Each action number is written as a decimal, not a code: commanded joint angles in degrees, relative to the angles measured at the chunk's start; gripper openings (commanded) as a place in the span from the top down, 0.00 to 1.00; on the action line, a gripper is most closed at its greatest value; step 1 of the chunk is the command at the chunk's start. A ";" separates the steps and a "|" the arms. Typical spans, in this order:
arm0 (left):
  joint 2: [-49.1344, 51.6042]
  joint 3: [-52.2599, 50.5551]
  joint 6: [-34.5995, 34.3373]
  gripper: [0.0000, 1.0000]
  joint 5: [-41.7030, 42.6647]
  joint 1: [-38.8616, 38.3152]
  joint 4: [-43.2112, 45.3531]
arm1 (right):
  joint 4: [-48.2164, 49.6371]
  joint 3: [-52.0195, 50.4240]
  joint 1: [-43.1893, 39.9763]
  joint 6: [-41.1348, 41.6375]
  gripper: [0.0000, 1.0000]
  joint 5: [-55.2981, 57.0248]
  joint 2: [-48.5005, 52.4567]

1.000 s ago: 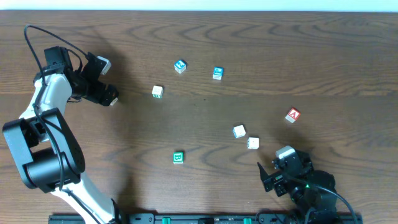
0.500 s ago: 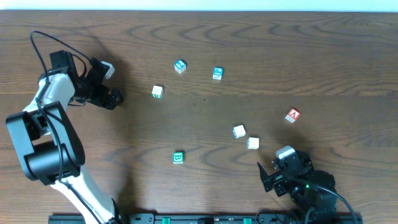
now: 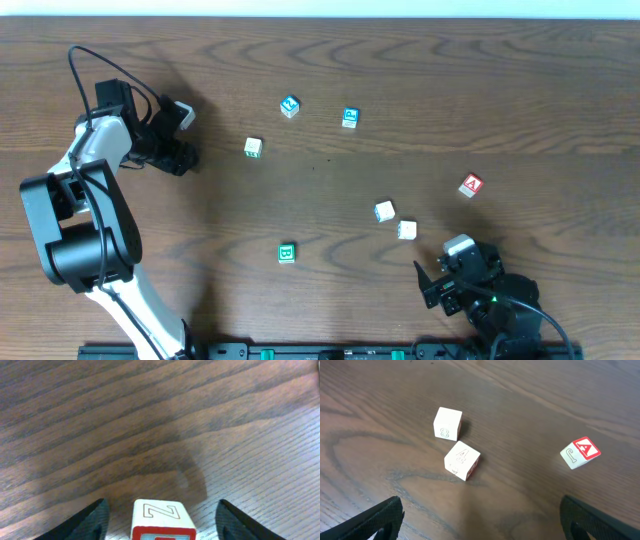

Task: Spell out Ai2
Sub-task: 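Lower and close the left gripper on the red 'I' block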

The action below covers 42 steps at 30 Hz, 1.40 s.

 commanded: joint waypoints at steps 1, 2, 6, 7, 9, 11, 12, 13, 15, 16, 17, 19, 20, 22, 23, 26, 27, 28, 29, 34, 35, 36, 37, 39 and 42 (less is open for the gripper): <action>1.01 1.11 0.35 0.35 -1.81 0.02 -0.15 | -0.09 -0.83 -0.35 -0.68 0.01 -0.42 -0.37; 1.01 1.11 0.35 0.36 -2.40 0.02 -0.17 | -0.09 -0.83 -0.35 -0.68 0.01 -0.42 -0.37; 1.01 1.11 0.37 0.39 -2.73 0.02 -0.17 | -0.09 -0.83 -0.35 -0.68 0.01 -0.42 -0.37; 1.01 1.11 0.35 0.41 -2.73 0.02 -0.17 | -0.09 -0.83 -0.35 -0.68 0.01 -0.42 -0.37; 1.01 1.11 0.35 0.44 -2.73 0.02 -0.20 | -0.09 -0.83 -0.35 -0.68 0.01 -0.42 -0.37; 1.01 1.11 0.35 0.48 -2.71 0.02 -0.20 | -0.09 -0.83 -0.35 -0.66 0.01 -0.42 -0.37; 1.01 1.11 0.35 0.50 -2.71 0.02 -0.22 | -0.09 -0.83 -0.35 -0.68 0.01 -0.42 -0.37; 1.01 1.11 0.35 0.50 -2.73 0.02 -0.24 | -0.09 -0.83 -0.35 -0.68 0.01 -0.42 -0.39; 1.01 1.11 0.33 0.52 -2.73 0.02 -0.24 | -0.09 -0.83 -0.35 -0.68 0.01 -0.42 -0.39; 1.01 1.11 0.33 0.53 -2.71 0.02 -0.24 | -0.09 -0.83 -0.35 -0.68 0.01 -0.42 -0.37; 1.01 1.11 0.33 0.53 -2.73 0.02 -0.24 | -0.09 -0.83 -0.35 -0.68 0.01 -0.42 -0.37; 1.01 1.11 0.33 0.56 -2.71 0.02 -0.24 | -0.09 -0.83 -0.35 -0.68 0.01 -0.42 -0.37; 1.01 1.11 0.33 0.57 -2.71 0.02 -0.24 | -0.09 -0.83 -0.35 -0.66 0.01 -0.42 -0.37; 1.01 1.11 0.31 0.57 -2.73 0.02 -0.24 | -0.09 -0.83 -0.35 -0.68 0.01 -0.42 -0.37; 1.01 1.11 0.31 0.58 -2.73 0.02 -0.24 | -0.09 -0.83 -0.35 -0.68 0.01 -0.42 -0.37; 1.01 1.11 0.28 0.61 -2.75 0.02 -0.24 | -0.09 -0.83 -0.35 -0.68 0.01 -0.42 -0.37; 1.01 1.11 0.09 0.62 -2.75 0.02 -0.22 | -0.09 -0.83 -0.35 -0.68 0.01 -0.42 -0.37; 1.01 1.11 -0.15 0.63 -2.78 0.02 -0.22 | -0.09 -0.83 -0.35 -0.68 0.01 -0.42 -0.37; 1.01 1.11 -0.76 0.64 -2.89 0.02 -0.20 | -0.09 -0.83 -0.35 -0.68 0.01 -0.42 -0.39; 0.98 1.20 -4.81 0.70 -3.13 -0.04 0.07 | -0.09 -0.83 -0.35 -0.66 0.01 -0.42 -0.37; 0.96 1.49 -6.73 0.75 -3.15 -0.22 0.02 | -0.09 -0.83 -0.35 -0.68 0.01 -0.42 -0.37; 0.87 1.99 -9.79 0.83 -3.13 -0.50 0.00 | -0.09 -0.83 -0.35 -0.68 0.01 -0.42 -0.39; 0.76 2.51 -12.41 0.92 -3.13 -0.76 0.00 | -0.09 -0.83 -0.35 -0.68 0.01 -0.42 -0.37; 0.66 4.00 -17.57 0.94 -3.10 -1.51 -0.33 | -0.09 -0.83 -0.35 -0.68 0.01 -0.42 -0.37; 0.63 7.41 -22.49 0.94 -3.17 -3.43 -3.06 | -0.09 -0.83 -0.35 -0.68 0.01 -0.42 -0.37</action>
